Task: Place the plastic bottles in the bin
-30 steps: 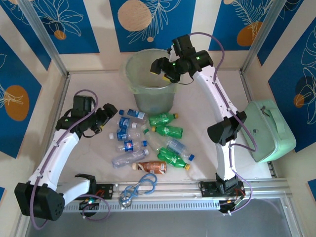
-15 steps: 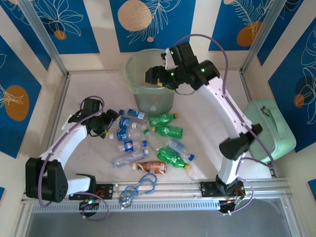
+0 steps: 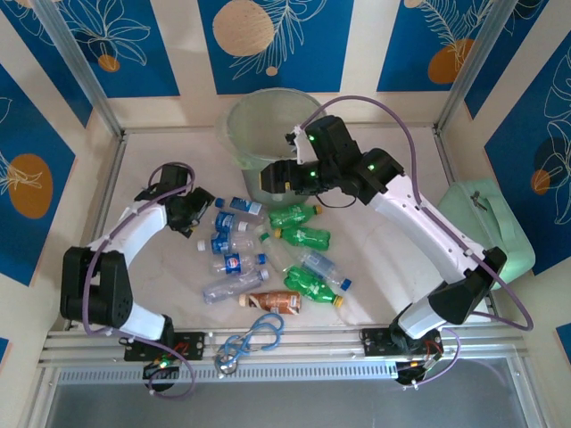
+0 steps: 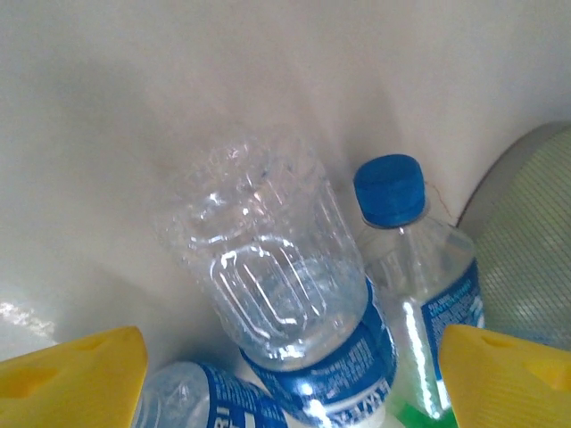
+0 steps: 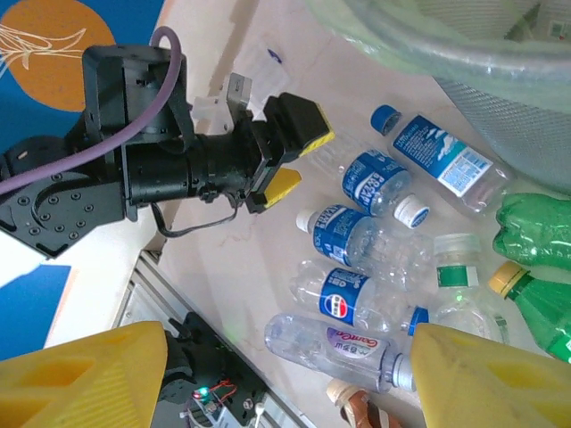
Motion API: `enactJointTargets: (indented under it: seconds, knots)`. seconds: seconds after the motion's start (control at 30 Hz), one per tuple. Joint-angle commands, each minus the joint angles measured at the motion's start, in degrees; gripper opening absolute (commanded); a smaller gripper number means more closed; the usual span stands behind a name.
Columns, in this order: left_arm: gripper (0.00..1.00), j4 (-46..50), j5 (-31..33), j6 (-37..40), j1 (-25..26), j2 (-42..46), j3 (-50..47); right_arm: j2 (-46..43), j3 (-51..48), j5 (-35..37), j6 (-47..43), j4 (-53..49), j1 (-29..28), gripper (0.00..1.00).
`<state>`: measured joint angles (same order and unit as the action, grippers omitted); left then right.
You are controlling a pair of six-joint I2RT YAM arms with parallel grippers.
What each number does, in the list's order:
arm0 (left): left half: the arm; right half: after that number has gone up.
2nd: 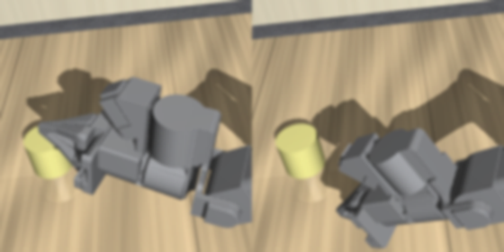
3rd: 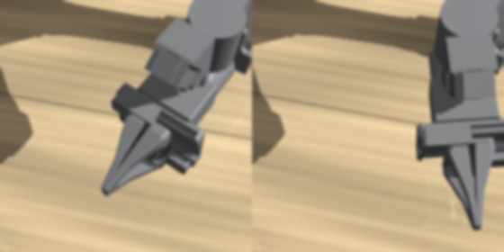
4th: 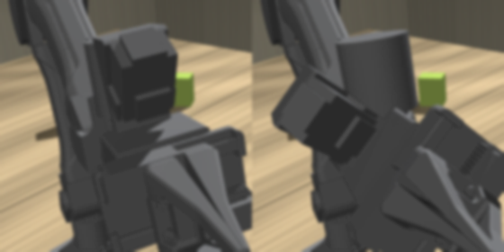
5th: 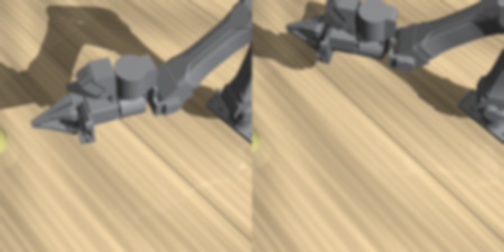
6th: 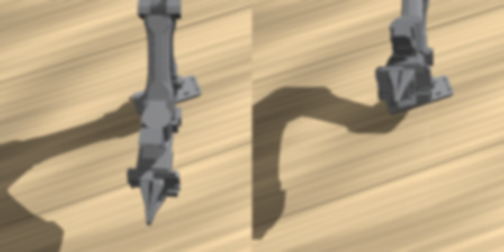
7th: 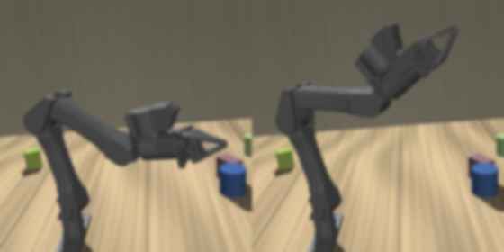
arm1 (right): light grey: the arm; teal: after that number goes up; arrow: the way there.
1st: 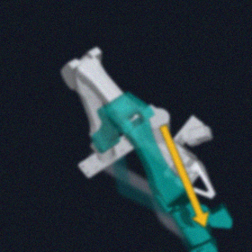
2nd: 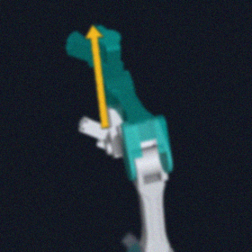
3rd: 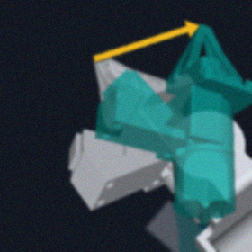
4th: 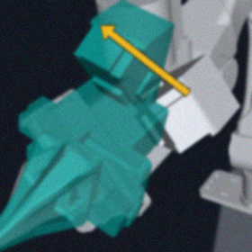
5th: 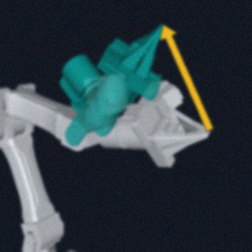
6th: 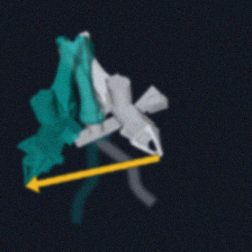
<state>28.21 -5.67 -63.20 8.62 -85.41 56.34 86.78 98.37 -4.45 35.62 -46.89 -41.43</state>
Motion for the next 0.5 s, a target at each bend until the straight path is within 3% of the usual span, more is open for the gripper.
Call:
enactJointTargets:
  seconds: [0.0,0.47]
  knots:
    - [0.85,0.7,1.1,-1.2,-0.5,-2.6,1.7,-2.1,-0.4,-0.1,0.6,2.6,-0.3,0.73]
    - [0.86,0.4,2.0,-2.5,-0.5,-10.1,5.2,-2.0,-1.7,-0.1,1.0,2.5,-0.5,0.74]
